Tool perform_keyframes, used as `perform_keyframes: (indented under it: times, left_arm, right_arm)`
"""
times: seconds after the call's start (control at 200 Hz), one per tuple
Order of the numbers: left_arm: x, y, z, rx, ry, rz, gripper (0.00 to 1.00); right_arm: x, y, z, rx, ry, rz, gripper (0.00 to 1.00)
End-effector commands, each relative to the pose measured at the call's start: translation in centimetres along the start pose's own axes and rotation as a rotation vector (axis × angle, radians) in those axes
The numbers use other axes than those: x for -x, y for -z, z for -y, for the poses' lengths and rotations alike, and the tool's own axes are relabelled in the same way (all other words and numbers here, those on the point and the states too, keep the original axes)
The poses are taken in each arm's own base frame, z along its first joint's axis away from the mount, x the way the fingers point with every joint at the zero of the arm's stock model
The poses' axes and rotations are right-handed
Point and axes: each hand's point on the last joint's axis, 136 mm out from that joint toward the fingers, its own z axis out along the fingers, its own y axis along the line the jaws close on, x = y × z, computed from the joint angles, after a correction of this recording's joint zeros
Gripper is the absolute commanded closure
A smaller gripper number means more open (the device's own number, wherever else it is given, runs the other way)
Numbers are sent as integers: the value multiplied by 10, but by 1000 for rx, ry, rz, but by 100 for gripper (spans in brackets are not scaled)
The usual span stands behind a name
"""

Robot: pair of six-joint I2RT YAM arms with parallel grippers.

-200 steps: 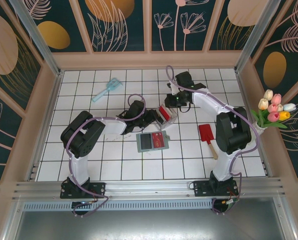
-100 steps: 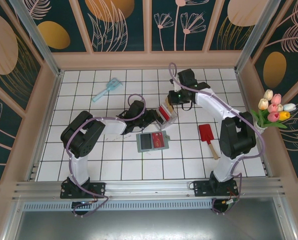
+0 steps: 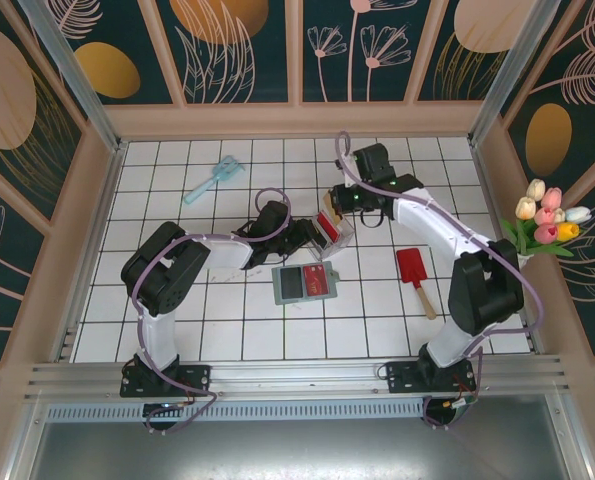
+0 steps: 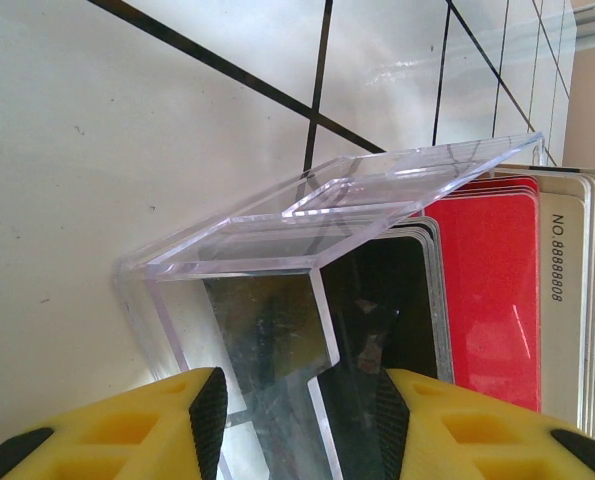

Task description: Put the credit cards into the card holder

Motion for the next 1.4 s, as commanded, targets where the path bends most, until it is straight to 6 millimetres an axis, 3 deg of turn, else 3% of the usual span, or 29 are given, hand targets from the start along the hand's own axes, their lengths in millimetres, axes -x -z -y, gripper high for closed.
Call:
perform_keyframes:
  times: [0.0,0.24,0.535,0.661,0.841,1.026,1.051,1.176,1.396]
  left_arm:
    - [-4,-5,-4,9,-12,-25,53]
    - [-4,-4,-4,10,-15,-25,53]
    - [-5,-5,-6,15,-15,-28,53]
    - [-5,-5,-6,17,-14,-28,53]
    - [-1,3,5,-7,-43,-14,53]
    - [11,33,40,-78,-114,43,48]
    - [7,37,31,-57,-115,42,48]
    - [5,64,30,-70,-121,72,45]
    - [-17,90,-13,-2,-83,55,48]
  right_arm:
    - [-8,-17,-2,-16,51,-21,100]
    - [-10,-19,27,-210,110,-4,100]
    - [-9,-9,42,-301,138,2,100]
    - [-6,-6,39,-281,132,5,100]
    - [2,15,13,-132,50,58,100]
    - [-8,39,-14,44,-105,129,100]
    - [-11,41,-17,54,-128,133,100]
    - [-35,45,-31,80,-196,143,100]
    - [-96,23,-66,73,-198,55,100]
